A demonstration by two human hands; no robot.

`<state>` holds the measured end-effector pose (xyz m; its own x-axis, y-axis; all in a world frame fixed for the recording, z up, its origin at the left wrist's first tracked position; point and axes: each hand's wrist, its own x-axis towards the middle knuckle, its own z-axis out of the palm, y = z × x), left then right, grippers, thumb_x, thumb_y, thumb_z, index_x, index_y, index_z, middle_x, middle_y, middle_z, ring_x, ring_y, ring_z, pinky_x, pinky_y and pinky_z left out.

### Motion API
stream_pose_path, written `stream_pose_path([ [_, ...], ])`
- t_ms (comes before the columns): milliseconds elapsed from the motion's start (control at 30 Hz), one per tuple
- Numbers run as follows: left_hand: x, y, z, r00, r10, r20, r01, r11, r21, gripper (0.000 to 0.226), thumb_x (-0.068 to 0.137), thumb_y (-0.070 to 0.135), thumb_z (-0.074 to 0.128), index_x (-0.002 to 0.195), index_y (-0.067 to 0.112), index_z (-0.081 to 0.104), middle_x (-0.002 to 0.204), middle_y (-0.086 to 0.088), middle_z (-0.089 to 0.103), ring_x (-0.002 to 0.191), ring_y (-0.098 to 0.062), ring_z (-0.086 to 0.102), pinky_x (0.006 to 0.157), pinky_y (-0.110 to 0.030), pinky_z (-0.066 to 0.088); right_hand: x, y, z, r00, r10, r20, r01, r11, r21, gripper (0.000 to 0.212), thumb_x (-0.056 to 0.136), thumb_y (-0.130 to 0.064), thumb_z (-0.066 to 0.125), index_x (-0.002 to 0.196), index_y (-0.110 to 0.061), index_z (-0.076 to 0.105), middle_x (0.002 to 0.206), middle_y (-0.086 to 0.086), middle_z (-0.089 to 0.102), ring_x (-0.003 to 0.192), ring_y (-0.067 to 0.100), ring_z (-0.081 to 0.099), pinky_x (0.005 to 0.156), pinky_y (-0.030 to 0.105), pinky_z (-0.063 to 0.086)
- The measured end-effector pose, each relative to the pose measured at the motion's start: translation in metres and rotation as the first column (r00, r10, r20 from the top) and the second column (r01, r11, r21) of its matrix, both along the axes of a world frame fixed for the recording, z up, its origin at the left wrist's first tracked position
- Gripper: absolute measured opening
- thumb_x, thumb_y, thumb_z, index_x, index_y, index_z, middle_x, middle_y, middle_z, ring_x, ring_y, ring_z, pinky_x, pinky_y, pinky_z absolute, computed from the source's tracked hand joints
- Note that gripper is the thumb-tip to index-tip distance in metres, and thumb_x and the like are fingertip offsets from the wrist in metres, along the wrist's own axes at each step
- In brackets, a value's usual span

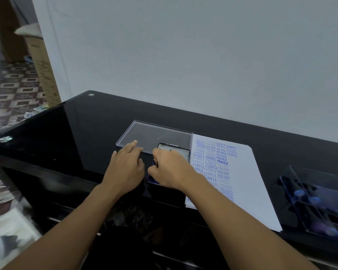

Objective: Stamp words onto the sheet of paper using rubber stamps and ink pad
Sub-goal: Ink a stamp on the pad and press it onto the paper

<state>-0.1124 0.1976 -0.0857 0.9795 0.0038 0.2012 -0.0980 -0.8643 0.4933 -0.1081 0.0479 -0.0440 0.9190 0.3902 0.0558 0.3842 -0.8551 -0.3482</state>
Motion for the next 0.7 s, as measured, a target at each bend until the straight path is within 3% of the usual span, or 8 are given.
stream_pose_path([
  [100, 0.000, 0.001, 0.003, 1.000, 0.000, 0.006, 0.000, 1.000, -0.007, 0.045, 0.099, 0.018, 0.042, 0.144, 0.015, 0.045, 0.162, -0.003, 0.024, 0.147, -0.019, 0.023, 0.120, -0.050, 0.013, 0.000, -0.001, 0.000, 1.000, -0.013, 0.004, 0.013, 1.000, 0.011, 0.023, 0.087, -0.027, 0.052, 0.073, -0.024, 0.034, 0.082, 0.005, 0.055, 0.081, 0.029, 0.052, 0.060, 0.033, 0.037],
  [267, -0.001, 0.001, 0.013, 0.999, 0.010, 0.035, -0.009, 1.000, -0.024, 0.045, 0.099, 0.019, 0.043, 0.144, 0.015, 0.046, 0.161, -0.003, 0.026, 0.147, -0.019, 0.025, 0.120, -0.049, 0.013, 0.002, -0.007, 0.013, 0.997, -0.079, -0.005, 0.079, 0.992, 0.093, 0.015, 0.086, -0.032, 0.053, 0.083, -0.018, 0.049, 0.088, 0.005, 0.061, 0.084, 0.027, 0.056, 0.068, 0.036, 0.046],
  [433, -0.005, -0.002, 0.029, 0.998, 0.014, 0.067, -0.009, 0.997, -0.077, 0.044, 0.100, 0.020, 0.045, 0.144, 0.018, 0.046, 0.162, 0.001, 0.024, 0.147, -0.016, 0.024, 0.123, -0.046, 0.012, 0.008, -0.033, 0.035, 0.991, -0.121, -0.065, 0.132, 0.968, 0.215, 0.018, 0.090, -0.031, 0.056, 0.085, -0.015, 0.050, 0.082, 0.002, 0.059, 0.077, 0.021, 0.055, 0.063, 0.034, 0.041],
  [567, -0.007, -0.014, 0.046, 0.994, -0.027, 0.102, 0.039, 0.993, -0.114, 0.044, 0.101, 0.023, 0.046, 0.144, 0.019, 0.046, 0.161, 0.004, 0.026, 0.147, -0.012, 0.022, 0.121, -0.043, 0.020, 0.012, -0.066, 0.047, 0.977, -0.068, -0.200, 0.130, 0.940, 0.315, 0.028, 0.091, -0.023, 0.062, 0.076, -0.014, 0.040, 0.064, 0.003, 0.041, 0.054, 0.015, 0.034, 0.054, 0.031, 0.030],
  [700, -0.006, -0.039, 0.060, 0.984, -0.127, 0.122, 0.138, 0.987, -0.079, 0.044, 0.100, 0.022, 0.045, 0.143, 0.017, 0.048, 0.159, 0.003, 0.030, 0.146, -0.013, 0.025, 0.121, -0.042, 0.021, 0.009, -0.103, 0.058, 0.964, -0.101, -0.248, 0.183, 0.925, 0.333, 0.023, 0.088, -0.022, 0.071, 0.088, -0.009, 0.052, 0.070, 0.003, 0.050, 0.056, 0.016, 0.040, 0.048, 0.028, 0.035],
])
